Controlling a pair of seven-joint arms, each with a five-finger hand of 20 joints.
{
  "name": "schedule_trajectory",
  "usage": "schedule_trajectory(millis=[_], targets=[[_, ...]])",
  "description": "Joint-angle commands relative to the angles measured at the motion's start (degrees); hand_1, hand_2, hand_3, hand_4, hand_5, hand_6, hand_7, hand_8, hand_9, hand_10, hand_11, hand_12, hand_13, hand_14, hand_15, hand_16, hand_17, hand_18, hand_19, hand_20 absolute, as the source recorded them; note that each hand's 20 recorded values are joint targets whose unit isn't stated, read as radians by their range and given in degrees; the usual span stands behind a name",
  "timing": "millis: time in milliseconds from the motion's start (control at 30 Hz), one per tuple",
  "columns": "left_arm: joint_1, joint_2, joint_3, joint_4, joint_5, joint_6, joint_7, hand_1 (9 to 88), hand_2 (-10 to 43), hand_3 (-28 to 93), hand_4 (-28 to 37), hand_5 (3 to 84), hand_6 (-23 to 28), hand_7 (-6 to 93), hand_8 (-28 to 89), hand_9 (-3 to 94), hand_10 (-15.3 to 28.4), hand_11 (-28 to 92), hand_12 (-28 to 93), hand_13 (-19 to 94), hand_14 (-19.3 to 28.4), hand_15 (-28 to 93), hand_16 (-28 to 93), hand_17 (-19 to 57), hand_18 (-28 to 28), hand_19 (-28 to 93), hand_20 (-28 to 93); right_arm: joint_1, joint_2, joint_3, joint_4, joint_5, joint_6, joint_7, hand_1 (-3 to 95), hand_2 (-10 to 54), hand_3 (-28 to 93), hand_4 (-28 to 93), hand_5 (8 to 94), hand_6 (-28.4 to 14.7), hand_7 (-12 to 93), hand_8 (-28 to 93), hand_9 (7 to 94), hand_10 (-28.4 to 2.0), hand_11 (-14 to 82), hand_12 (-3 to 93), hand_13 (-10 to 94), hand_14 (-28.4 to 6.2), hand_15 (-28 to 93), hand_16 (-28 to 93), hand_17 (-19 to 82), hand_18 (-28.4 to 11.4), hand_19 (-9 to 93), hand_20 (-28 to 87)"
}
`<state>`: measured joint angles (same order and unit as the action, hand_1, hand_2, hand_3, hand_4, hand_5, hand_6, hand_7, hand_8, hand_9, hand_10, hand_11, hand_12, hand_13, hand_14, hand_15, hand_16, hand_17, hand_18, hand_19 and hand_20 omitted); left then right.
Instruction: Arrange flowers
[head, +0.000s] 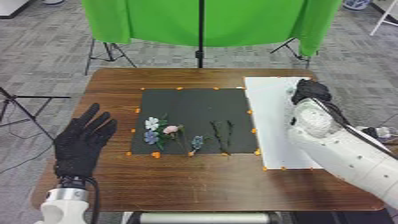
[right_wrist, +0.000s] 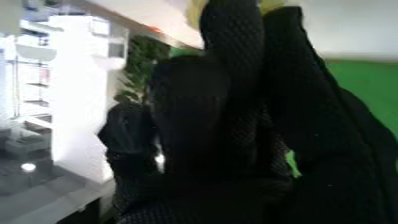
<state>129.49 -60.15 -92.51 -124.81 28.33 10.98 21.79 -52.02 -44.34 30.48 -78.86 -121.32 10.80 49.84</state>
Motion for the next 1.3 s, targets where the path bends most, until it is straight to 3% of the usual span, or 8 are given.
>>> schedule_trajectory(millis=[33,333,633,767,1067,1300], targets=[[1.8,-0.15,-0.3,-0.34,-0.02,0.16,0.26,21.5,5.5,82,-27.7,38.6,9.6,10.7,-9,33.5,19.2,23,11,24,26.6,51,-9,-10.3,24.2,52,17,-5.1,-1.0,3.3,-14.1,-5.1,4.0,-9.1,59.2,-9.5,66,-28,90.3,2.7,16,3,93.7,-6.1,22.0,27.4,82,-3.4,66,21,37,-21.1,93,57],[0.9,-0.5,-0.12,-0.14,0.4,-0.33,-0.5,21.6,5.6,82,-27.7,38.7,9.7,10.7,-9,33.4,19.2,23,11,24,26.6,51,-9,-10.4,24.3,52,17,-10.9,-7.9,3.9,-19.9,-6.9,-1.5,-15.6,58.1,-9.5,67,-28,90.1,2.6,15,4,93.7,-6.5,22.0,27.3,81,-4.2,67,21,35,-21.1,93,57],[1.4,-1.43,-0.81,-0.27,0.92,-0.1,-2.07,21.7,5.6,82,-27.3,38.8,9.8,10.7,-9,33.5,19.2,23,10,24,26.5,51,-9,-10.4,24.2,52,17,-13.0,-11.8,2.1,-18.7,-12.4,-6.2,-16.2,55.1,-9.5,71,-28,88.0,2.9,15,3,93.7,-6.1,18.3,30.1,77,-4.6,68,20,33,-20.7,93,55],[1.5,-1.23,-0.96,-0.29,0.9,0.13,-1.86,21.8,5.5,82,-27.0,38.9,9.9,10.6,-9,33.5,19.2,23,11,24,26.5,51,-9,-10.4,24.2,52,17,-14.2,-11.5,4.1,-19.7,-12.0,-8.4,-17.1,51.6,-9.5,71,-28,82.7,3.3,16,1,92.0,-6.4,15.3,33.6,72,-6.3,72,19,30,-20.6,93,56],[1.7,-1.31,-0.99,-0.41,0.98,-0.02,-2.01,22.1,5.4,82,-26.6,39.3,10.1,10.6,-9,33.7,19.2,24,10,24,26.5,51,-9,-10.4,24.2,52,17,-15.9,-10.1,5.9,-22.4,-17.1,-10.8,-17.3,37.3,-9.5,79,-28,67.3,1.7,17,-13,78.1,-10.3,37.8,20.3,64,-9.2,78,16,26,-21.6,93,57],[1.7,-1.06,-0.61,-0.41,0.8,0.11,-1.56,22.3,5.4,82,-26.4,39.3,10.1,10.5,-9,33.7,19.2,24,10,24,26.7,51,-9,-10.4,24.1,52,17,-14.7,-7.0,8.8,-24.0,-14.5,-10.0,-15.4,35.3,-9.5,78,-28,64.6,0.5,16,-13,75.4,-11.4,42.4,19.4,63,-10.5,81,17,26,-22.2,93,58]])
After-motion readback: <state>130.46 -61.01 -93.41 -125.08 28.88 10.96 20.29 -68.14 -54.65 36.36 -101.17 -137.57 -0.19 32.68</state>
